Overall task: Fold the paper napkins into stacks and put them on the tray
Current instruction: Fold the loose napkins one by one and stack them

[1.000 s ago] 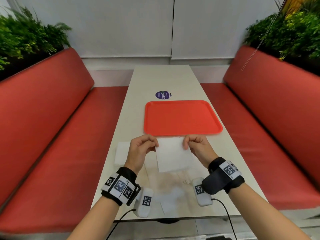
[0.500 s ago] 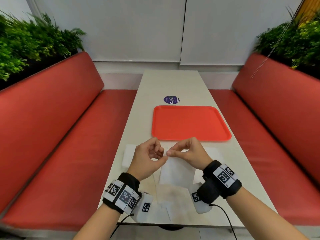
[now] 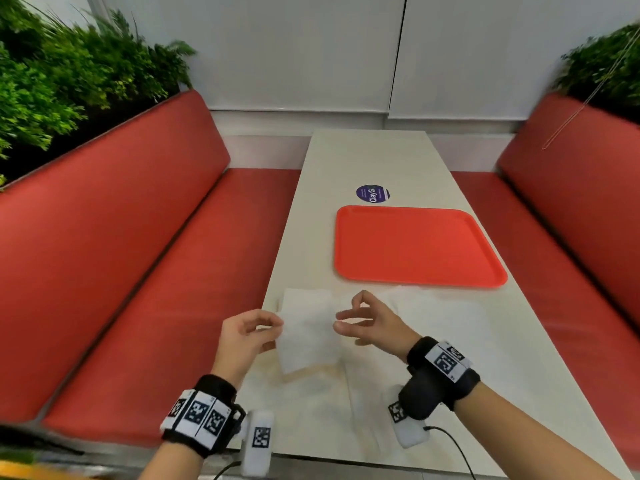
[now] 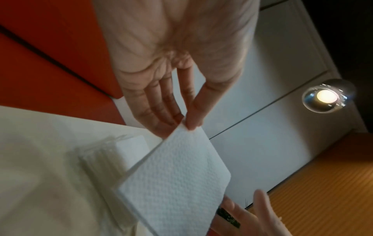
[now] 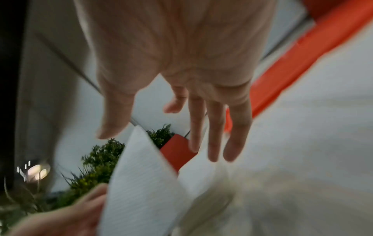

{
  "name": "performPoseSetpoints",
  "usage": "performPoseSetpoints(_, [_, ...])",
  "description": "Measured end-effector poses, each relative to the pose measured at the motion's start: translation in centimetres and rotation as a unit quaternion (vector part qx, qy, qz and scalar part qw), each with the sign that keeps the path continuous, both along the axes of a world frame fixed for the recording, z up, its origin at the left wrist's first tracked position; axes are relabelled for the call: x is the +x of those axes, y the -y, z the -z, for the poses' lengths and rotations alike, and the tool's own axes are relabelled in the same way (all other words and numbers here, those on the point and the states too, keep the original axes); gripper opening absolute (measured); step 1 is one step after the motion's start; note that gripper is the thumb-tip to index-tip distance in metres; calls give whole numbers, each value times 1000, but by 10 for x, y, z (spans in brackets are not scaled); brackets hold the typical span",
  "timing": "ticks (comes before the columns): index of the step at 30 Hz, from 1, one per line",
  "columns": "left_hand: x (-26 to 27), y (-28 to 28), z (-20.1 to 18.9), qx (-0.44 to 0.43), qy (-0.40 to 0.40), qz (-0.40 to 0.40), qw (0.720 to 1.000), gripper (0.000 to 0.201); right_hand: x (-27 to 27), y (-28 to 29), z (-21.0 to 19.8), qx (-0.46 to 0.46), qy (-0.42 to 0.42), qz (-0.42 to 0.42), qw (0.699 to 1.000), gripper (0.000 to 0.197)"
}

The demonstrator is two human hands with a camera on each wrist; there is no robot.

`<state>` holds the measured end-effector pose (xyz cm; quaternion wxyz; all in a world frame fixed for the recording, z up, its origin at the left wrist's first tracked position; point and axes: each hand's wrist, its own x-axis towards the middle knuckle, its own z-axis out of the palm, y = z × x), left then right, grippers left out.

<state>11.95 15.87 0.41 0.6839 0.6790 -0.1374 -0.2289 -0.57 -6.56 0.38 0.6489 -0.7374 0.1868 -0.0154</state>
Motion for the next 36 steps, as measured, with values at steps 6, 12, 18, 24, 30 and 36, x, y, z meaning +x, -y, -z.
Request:
performPoseSetpoints(6, [31,20,4,20,-53,12,998,13,44,-24,12,101,34,50,993,43])
performPoseSetpoints(12, [63,44,8,91,21,29,995,38,75,-13,28,-7,23,179,983,38])
performPoseSetpoints(18, [68,57,24,213,127,-8,969,20,86,-15,47,-111,-41,189,975,28])
performPoseSetpoints(24, [64,63,40,333,185,35,924,21,82,-23,53,-197,-110,117,967,20])
performPoseSetpoints(30, [41,82,12,346,316,72,880,14,33,14,33,-203,-97,157,962,27])
performPoseSetpoints(36, [-30,144,13,208,157,180,949,19,-49,74,30,-322,-275,219,879,52])
